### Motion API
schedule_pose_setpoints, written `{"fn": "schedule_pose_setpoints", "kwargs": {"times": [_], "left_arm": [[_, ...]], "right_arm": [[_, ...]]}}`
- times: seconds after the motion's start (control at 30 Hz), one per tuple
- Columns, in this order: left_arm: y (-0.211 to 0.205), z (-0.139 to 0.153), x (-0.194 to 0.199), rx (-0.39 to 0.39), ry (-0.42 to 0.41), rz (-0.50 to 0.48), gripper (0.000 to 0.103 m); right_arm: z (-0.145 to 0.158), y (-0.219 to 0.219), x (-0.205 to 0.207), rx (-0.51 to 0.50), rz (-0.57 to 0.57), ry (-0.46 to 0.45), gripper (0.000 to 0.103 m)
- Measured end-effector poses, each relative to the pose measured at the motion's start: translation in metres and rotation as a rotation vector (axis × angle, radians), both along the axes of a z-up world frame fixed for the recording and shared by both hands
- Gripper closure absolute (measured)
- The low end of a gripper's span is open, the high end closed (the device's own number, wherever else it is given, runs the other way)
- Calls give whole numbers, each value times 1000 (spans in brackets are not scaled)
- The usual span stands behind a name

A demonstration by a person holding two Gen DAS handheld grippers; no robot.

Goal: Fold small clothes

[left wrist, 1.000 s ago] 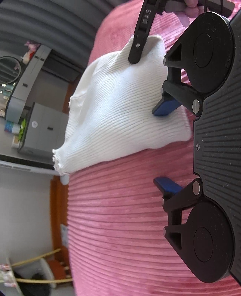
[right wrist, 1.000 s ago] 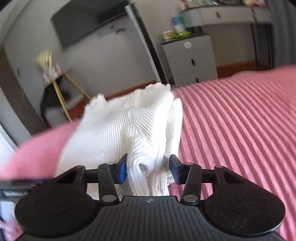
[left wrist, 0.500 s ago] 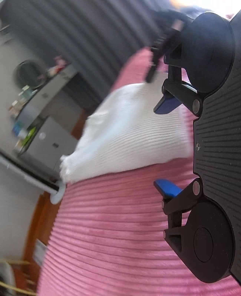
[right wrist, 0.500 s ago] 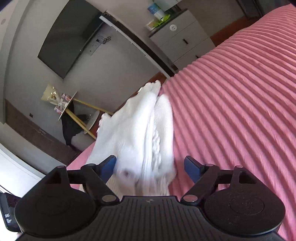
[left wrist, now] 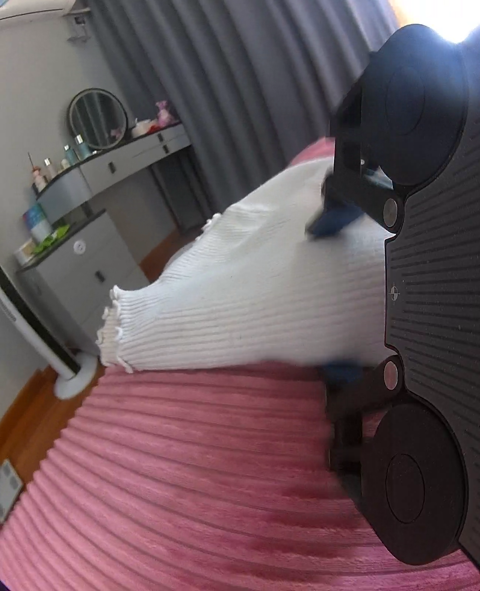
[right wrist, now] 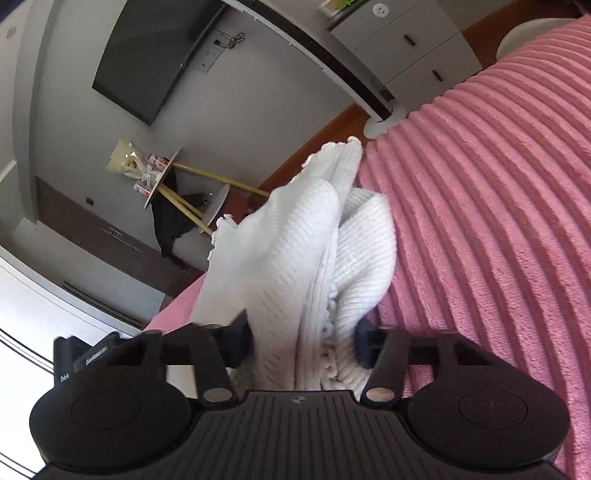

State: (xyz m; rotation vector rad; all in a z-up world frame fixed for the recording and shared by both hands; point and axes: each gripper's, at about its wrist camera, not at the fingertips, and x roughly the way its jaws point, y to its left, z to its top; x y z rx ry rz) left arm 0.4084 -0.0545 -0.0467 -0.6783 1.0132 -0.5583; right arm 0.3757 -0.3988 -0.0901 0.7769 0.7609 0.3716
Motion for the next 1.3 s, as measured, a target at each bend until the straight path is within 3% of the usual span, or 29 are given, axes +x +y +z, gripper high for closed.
{"fn": "schedule_pose_setpoints", "kwargs": {"times": [0.1,0.23,0.53,0.9,1.3], "left_arm": [[-2,11,-9,13,-27,-12,58],[12,37,-29,-28,-76,-12,58],[69,79,-88,3,-126,40,58],[115,74,-161,121,-91,66,58],[121,54,-188,277,-33,64,56]], "right_arm": [[15,11,-12,-61,4,-47,61],[41,25,-30,-40,30,-107,61],[80,80,-76,-45,95,-160,61],[69,136,-137,-73,145,-88,61],[47,157,-168,-179,184,-17,61]]}}
